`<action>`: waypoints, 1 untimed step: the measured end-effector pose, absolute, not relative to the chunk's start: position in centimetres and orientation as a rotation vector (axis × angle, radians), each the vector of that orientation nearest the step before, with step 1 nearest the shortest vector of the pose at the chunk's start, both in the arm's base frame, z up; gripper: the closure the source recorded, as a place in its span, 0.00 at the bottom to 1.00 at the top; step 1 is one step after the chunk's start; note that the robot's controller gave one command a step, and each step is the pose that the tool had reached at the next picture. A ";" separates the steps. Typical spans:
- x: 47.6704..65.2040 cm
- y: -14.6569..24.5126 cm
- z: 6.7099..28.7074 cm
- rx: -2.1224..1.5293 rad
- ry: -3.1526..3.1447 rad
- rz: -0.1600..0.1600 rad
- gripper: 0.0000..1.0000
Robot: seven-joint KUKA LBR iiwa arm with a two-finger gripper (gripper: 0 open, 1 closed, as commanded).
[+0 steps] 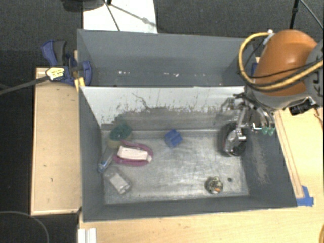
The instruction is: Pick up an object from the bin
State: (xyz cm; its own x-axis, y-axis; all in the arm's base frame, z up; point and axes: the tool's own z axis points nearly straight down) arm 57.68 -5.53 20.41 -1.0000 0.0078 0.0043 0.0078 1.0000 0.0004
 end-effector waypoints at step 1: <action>56.1 -10.2 11.1 0.252 -3.127 -0.001 0.00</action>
Offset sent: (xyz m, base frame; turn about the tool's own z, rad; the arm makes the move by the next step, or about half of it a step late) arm -0.0147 -0.0443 -0.0901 -0.1721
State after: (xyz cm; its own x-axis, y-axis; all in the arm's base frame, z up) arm 56.06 -10.16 11.08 -0.9871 -0.1602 0.0042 -0.1602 0.9871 0.0008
